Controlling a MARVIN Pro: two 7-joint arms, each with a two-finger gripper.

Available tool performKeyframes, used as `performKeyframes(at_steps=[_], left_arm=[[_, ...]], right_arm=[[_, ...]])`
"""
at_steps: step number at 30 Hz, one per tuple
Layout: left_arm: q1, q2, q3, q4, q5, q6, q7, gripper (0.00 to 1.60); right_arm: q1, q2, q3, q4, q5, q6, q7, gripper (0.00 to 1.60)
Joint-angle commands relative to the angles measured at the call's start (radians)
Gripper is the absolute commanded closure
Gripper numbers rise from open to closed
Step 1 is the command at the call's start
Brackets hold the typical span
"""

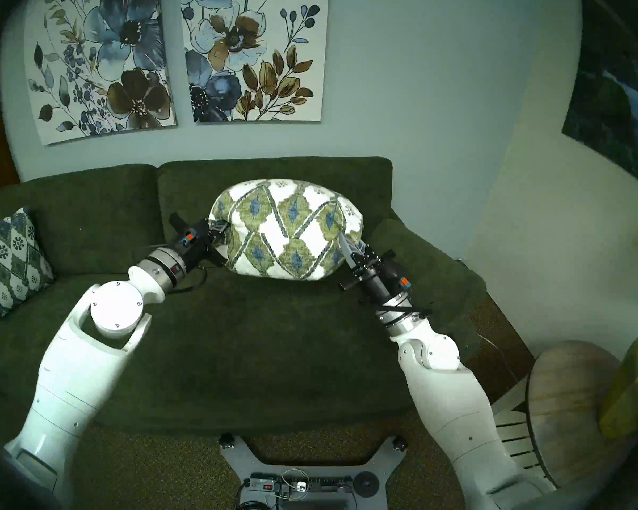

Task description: Fluff a cushion

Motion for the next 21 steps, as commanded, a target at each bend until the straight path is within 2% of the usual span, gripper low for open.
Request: performKeyframes(at_steps=[1,3,4,5,7,9,10,11,18,21], left_arm=[[-0.122,-0.015,0.024,-0.074,0.003,0.022,0.0,1.6],[-0.115,-0.025,0.034,-0.068,0.002,0.029,0.002,1.6],[-0.147,-0.036,0.059,-0.045,0.004,0.043,-0.001,1.6],[-0.139,-0.059,0.095,-0.015,0.009,0.061,0.004,1.6],[-0.165,-0.081,0.145,0.04,0.015,0.081,0.0,1.6],[-0.124,-0.1,0.179,0.087,0.02,0.098,0.004,1.6],[-0.124,-0.1,0.179,0.087,0.02,0.098,0.004,1.6],[-0.116,-0.105,0.19,0.105,0.023,0.105,0.005,1.6],[-0.062,-0.128,0.271,0.228,0.048,0.147,0.012,1.6],[-0.047,-0.14,0.307,0.286,0.064,0.162,0.018,1.6]], right_arm=[[0.061,-0.03,-0.014,-0.125,0.038,0.0,0.009,1.6],[0.049,-0.029,-0.017,-0.12,0.046,0.006,0.012,1.6],[0.02,-0.022,-0.02,-0.156,0.053,0.021,0.013,1.6],[-0.034,-0.009,-0.034,-0.152,0.059,0.043,0.022,1.6],[-0.088,0.0,-0.044,-0.138,0.069,0.064,0.022,1.6],[-0.084,0.027,-0.063,-0.051,0.076,0.095,0.026,1.6],[-0.084,0.027,-0.063,-0.051,0.076,0.095,0.026,1.6],[-0.117,0.034,-0.06,-0.036,0.08,0.106,0.024,1.6],[-0.188,0.092,-0.068,0.106,0.101,0.189,0.005,1.6],[-0.249,0.111,-0.049,0.201,0.121,0.227,-0.009,1.6]])
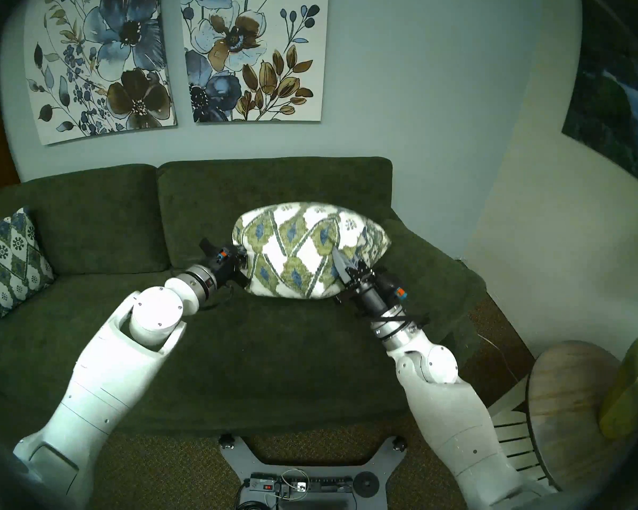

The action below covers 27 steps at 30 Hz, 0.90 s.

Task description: Fluff a cushion

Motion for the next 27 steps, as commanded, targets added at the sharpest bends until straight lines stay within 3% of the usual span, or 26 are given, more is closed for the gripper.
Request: performKeyframes(at_steps=[1,9,18,23,27], left_arm=[[0.024,-0.053,0.076,0.067,0.024,-0.003,0.005,1.6],[0.073,-0.113,0.162,0.227,0.042,-0.007,0.034,1.6],[0.029,-0.214,0.249,0.424,0.062,-0.012,0.073,1.6],[-0.05,-0.245,0.252,0.489,0.07,-0.033,0.09,1.6],[-0.092,-0.209,0.219,0.408,0.071,-0.053,0.107,1.6]], right_arm=[[-0.112,0.061,-0.005,0.122,0.022,0.081,-0.019,1.6],[-0.209,0.036,-0.038,0.286,0.018,0.117,-0.023,1.6],[-0.174,-0.016,-0.074,0.462,0.0,0.116,-0.078,1.6],[-0.143,-0.015,-0.084,0.413,-0.04,0.017,-0.077,1.6],[-0.086,-0.017,-0.07,0.318,-0.03,-0.052,-0.052,1.6]])
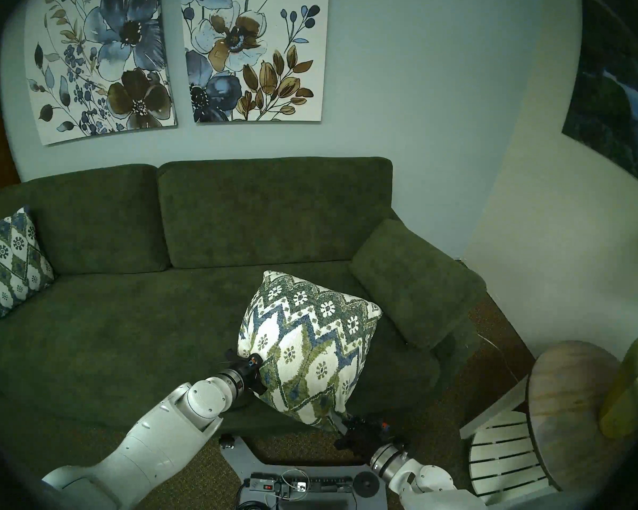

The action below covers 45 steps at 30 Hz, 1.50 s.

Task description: Fluff a cushion

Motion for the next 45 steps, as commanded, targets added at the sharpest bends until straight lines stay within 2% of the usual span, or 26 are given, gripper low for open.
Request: performKeyframes(at_steps=[1,19,27,31,33,38,39,41,45], left_arm=[[-0.111,-0.038,-0.025,-0.074,0.003,-0.027,0.006,1.6],[-0.245,0.004,-0.181,-0.311,0.045,-0.071,0.058,1.6],[-0.291,0.016,-0.221,-0.382,0.067,-0.067,0.055,1.6],[-0.328,0.045,-0.242,-0.421,0.081,-0.053,0.046,1.6],[-0.359,0.058,-0.248,-0.42,0.089,-0.045,0.038,1.6],[-0.374,0.082,-0.261,-0.419,0.097,-0.035,0.013,1.6],[-0.372,0.097,-0.244,-0.384,0.101,-0.02,-0.025,1.6],[-0.368,0.102,-0.234,-0.361,0.102,-0.015,-0.047,1.6],[-0.298,0.076,-0.187,-0.261,0.099,-0.024,-0.084,1.6]], right_arm=[[0.106,-0.008,0.025,-0.116,-0.011,-0.118,0.015,1.6],[0.26,-0.034,0.108,-0.341,-0.018,-0.267,0.04,1.6],[0.308,-0.003,0.175,-0.404,-0.026,-0.293,0.036,1.6],[0.348,0.035,0.235,-0.455,-0.032,-0.295,0.033,1.6],[0.381,0.051,0.258,-0.493,-0.036,-0.285,0.029,1.6],[0.402,0.078,0.296,-0.523,-0.048,-0.26,0.024,1.6],[0.421,0.104,0.305,-0.494,-0.075,-0.227,0.023,1.6],[0.435,0.111,0.305,-0.462,-0.089,-0.21,0.021,1.6],[0.384,0.106,0.298,-0.348,-0.111,-0.17,0.021,1.6]])
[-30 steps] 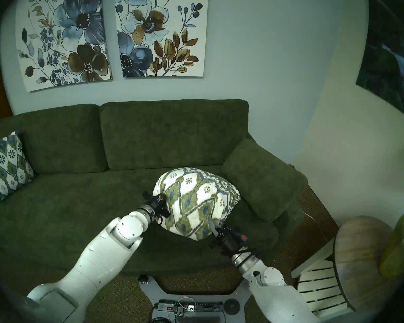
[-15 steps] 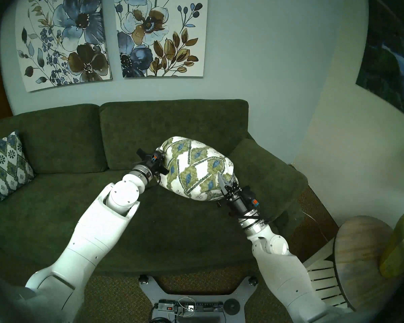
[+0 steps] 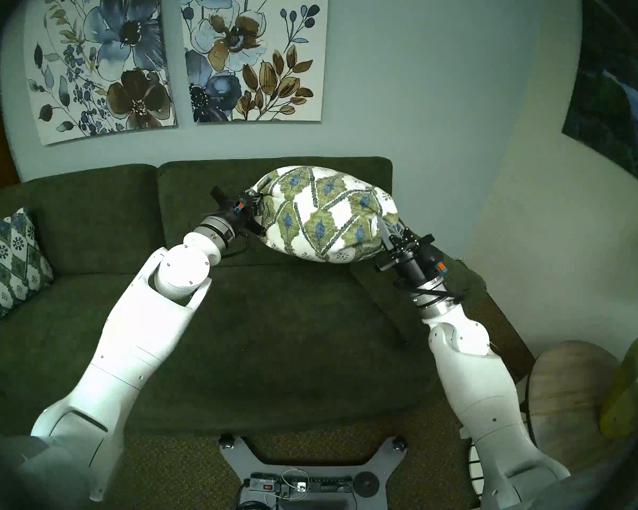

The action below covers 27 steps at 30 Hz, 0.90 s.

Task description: Fluff a cushion

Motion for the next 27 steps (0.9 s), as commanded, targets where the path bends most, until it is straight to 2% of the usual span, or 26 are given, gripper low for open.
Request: performKeyframes(at_steps=[1,2,4,5,6,8,10,13,17,19,20,21,27], left_arm=[[0.079,0.01,0.026,0.104,0.004,0.018,-0.02,1.6],[0.079,0.01,0.026,0.104,0.004,0.018,-0.02,1.6],[0.117,0.004,0.054,0.171,-0.001,0.019,-0.036,1.6],[0.117,0.004,0.054,0.171,-0.001,0.019,-0.036,1.6],[0.122,0.001,0.062,0.208,-0.002,0.015,-0.04,1.6],[0.144,0.009,0.084,0.221,-0.003,0.024,-0.049,1.6],[0.195,0.01,0.106,0.289,-0.008,0.024,-0.054,1.6],[0.216,0.009,0.128,0.316,-0.009,0.028,-0.06,1.6],[0.273,-0.011,0.16,0.403,-0.014,0.02,-0.063,1.6],[0.292,-0.021,0.174,0.428,-0.017,0.016,-0.064,1.6],[0.301,-0.028,0.181,0.444,-0.021,0.013,-0.063,1.6],[0.307,-0.033,0.185,0.454,-0.024,0.01,-0.062,1.6],[0.325,-0.068,0.199,0.519,-0.044,-0.021,-0.038,1.6]], right_arm=[[-0.036,0.037,0.033,0.104,-0.019,0.045,-0.022,1.6],[-0.036,0.037,0.033,0.104,-0.019,0.045,-0.022,1.6],[-0.07,0.039,0.027,0.185,-0.032,0.063,-0.014,1.6],[-0.07,0.039,0.027,0.185,-0.032,0.063,-0.014,1.6],[-0.073,0.04,0.027,0.226,-0.035,0.067,-0.012,1.6],[-0.108,0.047,0.03,0.245,-0.042,0.082,-0.012,1.6],[-0.147,0.054,0.035,0.318,-0.05,0.099,-0.011,1.6],[-0.175,0.055,0.031,0.347,-0.056,0.108,-0.009,1.6],[-0.222,0.048,0.019,0.464,-0.067,0.119,0.001,1.6],[-0.253,0.044,0.012,0.479,-0.072,0.125,0.003,1.6],[-0.255,0.042,0.01,0.521,-0.072,0.127,0.003,1.6],[-0.27,0.042,0.01,0.515,-0.073,0.13,0.002,1.6],[-0.263,0.039,0.014,0.643,-0.068,0.137,-0.005,1.6]])
